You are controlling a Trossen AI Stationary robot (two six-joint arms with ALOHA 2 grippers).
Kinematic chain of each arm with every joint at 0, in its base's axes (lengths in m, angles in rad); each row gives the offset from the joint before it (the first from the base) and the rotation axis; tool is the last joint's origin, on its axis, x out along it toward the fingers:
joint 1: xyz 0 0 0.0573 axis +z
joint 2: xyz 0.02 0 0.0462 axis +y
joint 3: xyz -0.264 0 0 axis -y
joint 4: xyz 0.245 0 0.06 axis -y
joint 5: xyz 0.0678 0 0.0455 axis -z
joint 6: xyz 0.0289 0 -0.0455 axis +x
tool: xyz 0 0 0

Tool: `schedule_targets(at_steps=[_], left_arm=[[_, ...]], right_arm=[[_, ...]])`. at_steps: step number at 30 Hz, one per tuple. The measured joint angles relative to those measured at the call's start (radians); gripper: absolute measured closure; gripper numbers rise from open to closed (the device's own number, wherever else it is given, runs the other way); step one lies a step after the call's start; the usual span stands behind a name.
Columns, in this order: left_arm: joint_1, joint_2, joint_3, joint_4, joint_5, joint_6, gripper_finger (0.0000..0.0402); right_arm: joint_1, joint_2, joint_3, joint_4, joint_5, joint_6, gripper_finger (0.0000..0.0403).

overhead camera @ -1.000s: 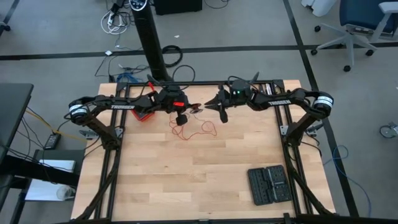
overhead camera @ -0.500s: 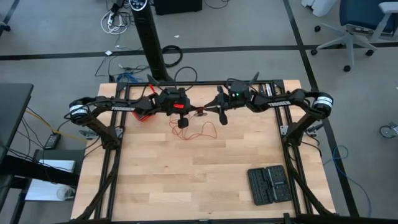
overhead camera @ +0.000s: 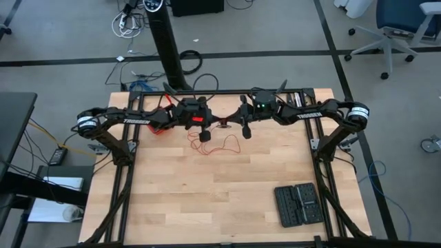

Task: Coil cords
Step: Coil the wire to the spool

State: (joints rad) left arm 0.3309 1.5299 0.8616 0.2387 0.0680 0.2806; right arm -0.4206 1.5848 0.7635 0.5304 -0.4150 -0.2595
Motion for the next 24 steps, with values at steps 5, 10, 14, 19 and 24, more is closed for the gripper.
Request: schedule_targets(at_steps=[5, 10, 14, 19, 24], left_arm=[[0.0, 0.001, 0.0, 0.005, -0.016, -0.019, 0.04], [0.0, 0.001, 0.0, 0.016, -0.029, -0.038, 0.0357], [0.0, -0.001, 0.002, 0.011, -0.03, -0.052, 0.0295], [0.004, -0.032, 0.02, -0.073, -0.031, -0.048, 0.0253], [0.004, -0.048, 0.068, -0.174, -0.034, -0.052, 0.025]], right_arm=[[0.0, 0.0, 0.0, -0.003, 0.028, -0.007, 0.0398], [-0.006, 0.0, 0.001, -0.025, 0.031, -0.007, 0.04], [-0.007, 0.003, -0.001, -0.037, 0.035, -0.012, 0.0401], [-0.018, 0.003, -0.001, -0.059, 0.053, -0.031, 0.0401], [-0.033, 0.002, -0.001, -0.084, 0.056, -0.041, 0.0402]])
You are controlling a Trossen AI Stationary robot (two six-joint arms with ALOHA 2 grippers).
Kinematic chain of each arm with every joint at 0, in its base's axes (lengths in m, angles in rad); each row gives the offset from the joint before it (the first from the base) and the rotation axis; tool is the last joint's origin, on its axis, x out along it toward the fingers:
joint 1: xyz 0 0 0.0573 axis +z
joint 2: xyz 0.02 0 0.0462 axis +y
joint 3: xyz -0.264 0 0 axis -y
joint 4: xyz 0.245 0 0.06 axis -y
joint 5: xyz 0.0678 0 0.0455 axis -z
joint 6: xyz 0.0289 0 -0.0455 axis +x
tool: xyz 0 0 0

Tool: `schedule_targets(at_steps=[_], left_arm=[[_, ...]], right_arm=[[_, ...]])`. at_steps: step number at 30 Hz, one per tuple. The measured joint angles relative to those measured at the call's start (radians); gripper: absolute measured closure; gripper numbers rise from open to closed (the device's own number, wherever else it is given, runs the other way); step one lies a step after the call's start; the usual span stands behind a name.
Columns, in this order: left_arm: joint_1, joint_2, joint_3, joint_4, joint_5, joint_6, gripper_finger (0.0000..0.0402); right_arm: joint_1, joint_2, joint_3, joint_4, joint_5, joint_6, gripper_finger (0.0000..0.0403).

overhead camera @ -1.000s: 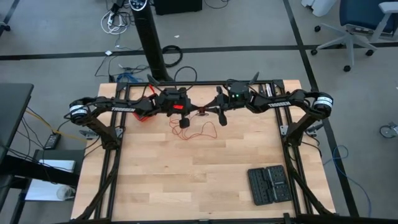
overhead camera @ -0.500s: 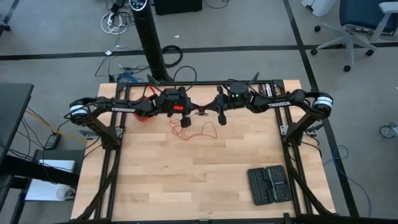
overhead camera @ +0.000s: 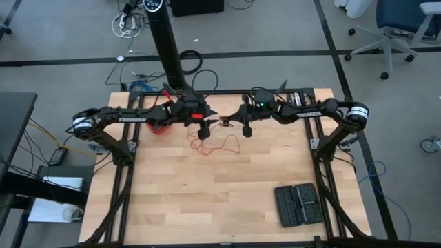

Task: Coil cords
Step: Coil the wire to the spool

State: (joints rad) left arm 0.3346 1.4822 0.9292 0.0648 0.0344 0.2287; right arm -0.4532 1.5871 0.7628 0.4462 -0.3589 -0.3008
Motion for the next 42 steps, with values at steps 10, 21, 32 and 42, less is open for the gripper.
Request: schedule_targets(at_steps=[10, 21, 32, 42], left_arm=[[-0.003, 0.001, 0.101, -0.178, -0.012, -0.105, 0.025], [-0.003, 0.004, 0.101, -0.07, -0.019, -0.056, 0.025], [-0.003, 0.005, 0.1, -0.068, -0.001, -0.079, 0.025], [-0.003, 0.005, 0.1, -0.094, 0.013, -0.084, 0.025]], right_arm=[[-0.007, -0.001, 0.075, -0.188, 0.027, 0.011, 0.0403], [-0.012, -0.002, 0.295, -0.522, -0.025, 0.008, 0.0403], [0.016, -0.002, 0.303, -0.494, -0.029, -0.017, 0.0403], [0.035, -0.002, 0.42, -0.645, -0.022, -0.018, 0.0403]])
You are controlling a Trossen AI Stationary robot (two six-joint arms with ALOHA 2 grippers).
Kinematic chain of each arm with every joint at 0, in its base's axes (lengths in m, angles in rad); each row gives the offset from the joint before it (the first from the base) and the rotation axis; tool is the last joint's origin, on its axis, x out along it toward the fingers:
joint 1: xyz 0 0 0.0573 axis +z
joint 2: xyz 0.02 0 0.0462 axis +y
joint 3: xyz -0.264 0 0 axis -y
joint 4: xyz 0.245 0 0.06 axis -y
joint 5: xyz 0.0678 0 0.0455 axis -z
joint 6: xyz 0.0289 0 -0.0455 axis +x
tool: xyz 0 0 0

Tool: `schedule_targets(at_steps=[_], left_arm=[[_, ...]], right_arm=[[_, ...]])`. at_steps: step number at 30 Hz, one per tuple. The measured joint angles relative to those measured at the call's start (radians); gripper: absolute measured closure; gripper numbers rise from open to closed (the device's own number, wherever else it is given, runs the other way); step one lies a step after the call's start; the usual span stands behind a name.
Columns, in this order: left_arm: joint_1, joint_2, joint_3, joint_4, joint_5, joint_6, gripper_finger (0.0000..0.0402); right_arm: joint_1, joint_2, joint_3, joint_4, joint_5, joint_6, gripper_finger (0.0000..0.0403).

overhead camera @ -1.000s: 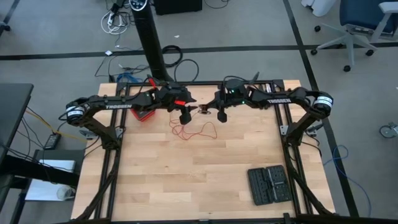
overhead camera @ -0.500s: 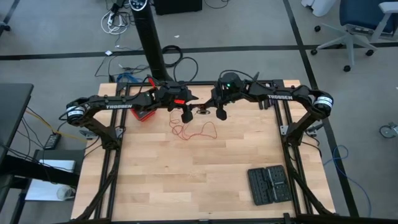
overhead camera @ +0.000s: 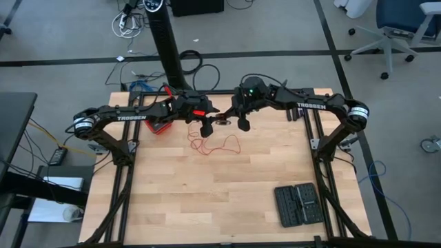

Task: Coil cords
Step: Coil the wire to the spool

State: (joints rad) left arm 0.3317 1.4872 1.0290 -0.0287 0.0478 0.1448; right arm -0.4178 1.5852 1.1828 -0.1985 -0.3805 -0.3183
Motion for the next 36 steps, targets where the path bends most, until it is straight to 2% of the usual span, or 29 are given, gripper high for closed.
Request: schedule_targets(at_steps=[8, 11, 13, 16, 18, 28, 32, 36], left_arm=[[0.0, 0.0, 0.0, -0.005, 0.003, -0.002, 0.0251], [0.001, 0.0, 0.0, -0.006, -0.001, 0.01, 0.0265], [0.001, 0.0, 0.0, -0.01, -0.001, 0.032, 0.0291], [0.001, 0.0, 0.0, -0.022, 0.012, 0.055, 0.0365], [0.001, 0.0, 0.0, -0.025, 0.017, 0.054, 0.0388], [0.001, 0.0, -0.001, -0.045, -0.017, 0.028, 0.04], [0.002, 0.0, -0.001, -0.054, -0.032, 0.026, 0.04], [0.001, 0.0, -0.001, -0.043, -0.029, 0.031, 0.0401]], right_arm=[[0.011, 0.0, 0.017, -0.014, 0.001, -0.001, 0.0402], [0.011, 0.0, 0.017, -0.015, 0.0, -0.006, 0.0402], [0.011, 0.0, 0.017, -0.011, -0.001, -0.006, 0.0401], [0.011, 0.0, 0.017, -0.01, -0.004, -0.006, 0.0398], [0.013, 0.0, 0.017, -0.004, -0.009, -0.008, 0.039], [0.005, -0.014, 0.02, 0.015, -0.005, 0.022, 0.0331], [-0.035, -0.058, 0.003, 0.017, -0.041, 0.049, 0.033], [-0.06, -0.08, -0.066, 0.088, -0.044, 0.053, 0.0335]])
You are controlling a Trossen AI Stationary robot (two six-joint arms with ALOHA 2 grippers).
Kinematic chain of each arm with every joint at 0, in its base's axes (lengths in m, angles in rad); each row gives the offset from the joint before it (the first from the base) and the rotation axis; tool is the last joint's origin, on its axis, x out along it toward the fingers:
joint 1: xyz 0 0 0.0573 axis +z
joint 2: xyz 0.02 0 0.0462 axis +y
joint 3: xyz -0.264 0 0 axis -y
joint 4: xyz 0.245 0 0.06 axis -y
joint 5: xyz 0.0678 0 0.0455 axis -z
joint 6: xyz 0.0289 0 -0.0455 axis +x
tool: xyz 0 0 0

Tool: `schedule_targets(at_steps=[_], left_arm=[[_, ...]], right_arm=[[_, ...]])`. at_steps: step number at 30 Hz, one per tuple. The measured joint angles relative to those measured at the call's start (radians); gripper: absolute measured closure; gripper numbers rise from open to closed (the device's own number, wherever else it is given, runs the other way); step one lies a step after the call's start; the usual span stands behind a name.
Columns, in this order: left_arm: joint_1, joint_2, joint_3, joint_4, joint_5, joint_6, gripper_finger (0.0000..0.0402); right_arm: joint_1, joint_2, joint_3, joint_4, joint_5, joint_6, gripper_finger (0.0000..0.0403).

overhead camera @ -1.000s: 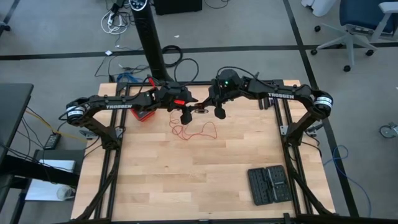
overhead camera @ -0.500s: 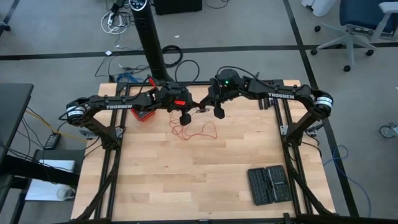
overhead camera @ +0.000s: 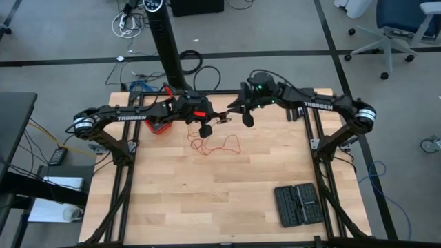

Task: Coil cords
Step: Coil the wire to the spool

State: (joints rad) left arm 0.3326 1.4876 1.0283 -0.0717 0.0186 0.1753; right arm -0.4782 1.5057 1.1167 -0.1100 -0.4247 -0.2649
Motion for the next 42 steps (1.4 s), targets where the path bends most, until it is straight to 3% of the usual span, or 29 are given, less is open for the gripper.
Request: schedule_targets(at_steps=[5, 10, 15, 18, 22, 26, 32, 36, 42], left_arm=[[0.003, 0.0, 0.0, 0.001, 0.001, 0.002, 0.0401], [0.004, 0.0, 0.0, 0.011, 0.006, 0.028, 0.0401], [0.004, 0.0, -0.084, 0.224, 0.07, 0.029, 0.0401], [0.002, 0.0, -0.163, 0.405, 0.059, 0.026, 0.0401], [0.003, 0.0, -0.242, 0.573, -0.041, -0.016, 0.0401], [0.003, -0.002, -0.253, 0.612, -0.165, -0.053, 0.0401], [0.003, -0.002, -0.253, 0.656, -0.242, -0.121, 0.0401], [0.008, -0.002, -0.252, 0.688, -0.273, -0.132, 0.0401], [0.02, -0.002, -0.252, 0.682, -0.348, -0.19, 0.0401]], right_arm=[[-0.037, -0.012, -0.173, 0.273, 0.001, 0.04, 0.034], [-0.073, -0.003, -0.412, 0.712, 0.073, 0.141, 0.0339], [-0.076, 0.024, -0.535, 0.939, 0.141, 0.24, 0.0341], [-0.061, 0.073, -0.54, 0.952, 0.142, 0.29, 0.0341], [-0.034, 0.151, -0.529, 0.98, 0.143, 0.291, 0.0342], [-0.002, 0.226, -0.53, 1.096, 0.142, 0.323, 0.0346], [0.042, 0.329, -0.521, 1.263, 0.132, 0.404, 0.0348], [0.062, 0.384, -0.455, 1.216, 0.093, 0.441, 0.0347], [0.072, 0.408, -0.324, 0.966, 0.081, 0.376, 0.035]])
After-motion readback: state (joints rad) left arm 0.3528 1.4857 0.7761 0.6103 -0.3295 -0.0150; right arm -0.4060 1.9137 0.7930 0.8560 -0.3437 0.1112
